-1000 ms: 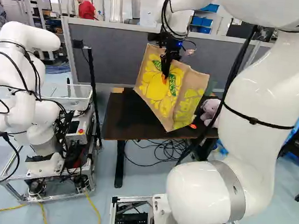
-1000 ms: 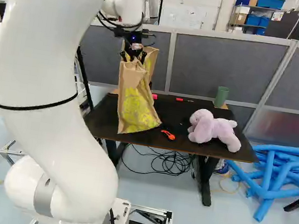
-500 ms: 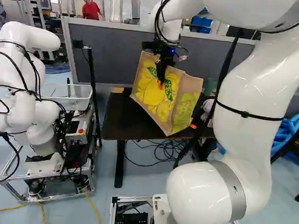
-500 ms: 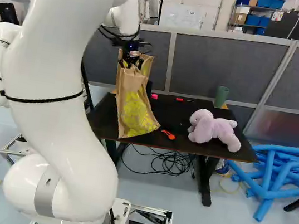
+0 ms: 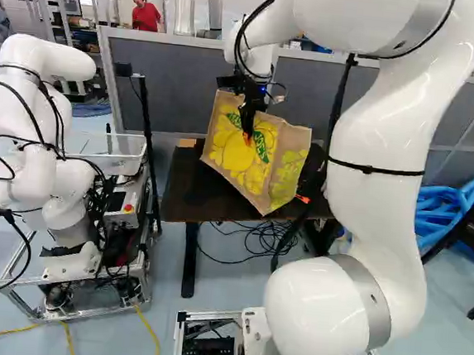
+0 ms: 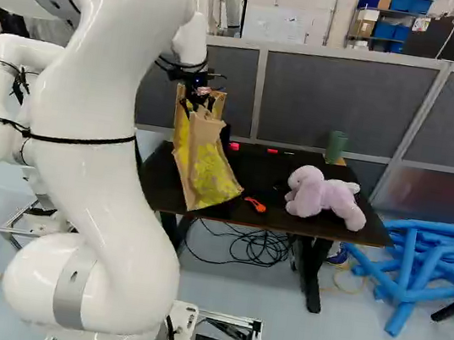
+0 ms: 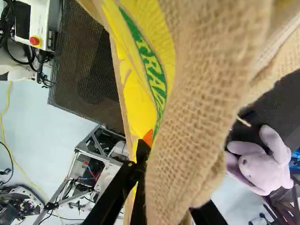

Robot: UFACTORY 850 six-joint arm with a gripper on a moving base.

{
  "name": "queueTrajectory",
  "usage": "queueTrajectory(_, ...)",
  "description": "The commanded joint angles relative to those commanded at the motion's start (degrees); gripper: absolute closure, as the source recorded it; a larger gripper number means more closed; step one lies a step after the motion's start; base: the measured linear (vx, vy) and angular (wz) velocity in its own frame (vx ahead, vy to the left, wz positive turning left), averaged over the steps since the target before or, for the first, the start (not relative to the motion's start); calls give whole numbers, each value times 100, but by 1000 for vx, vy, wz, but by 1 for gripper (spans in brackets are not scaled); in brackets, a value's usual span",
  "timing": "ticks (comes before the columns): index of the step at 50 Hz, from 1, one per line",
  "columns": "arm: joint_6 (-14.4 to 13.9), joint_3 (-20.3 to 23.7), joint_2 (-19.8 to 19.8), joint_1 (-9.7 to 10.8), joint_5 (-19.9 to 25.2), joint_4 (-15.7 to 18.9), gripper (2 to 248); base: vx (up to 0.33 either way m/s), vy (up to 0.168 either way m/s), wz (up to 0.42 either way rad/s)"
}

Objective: Pick up the bag on the ground and place it on the table

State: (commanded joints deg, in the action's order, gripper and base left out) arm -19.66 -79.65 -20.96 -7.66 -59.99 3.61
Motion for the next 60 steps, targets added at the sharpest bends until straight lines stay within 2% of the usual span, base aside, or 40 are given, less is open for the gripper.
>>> queueTrajectory(17,0,-370,-472,-126,0,0,228,0,0,0)
queueTrajectory(60,0,-397,-502,-132,0,0,228,0,0,0)
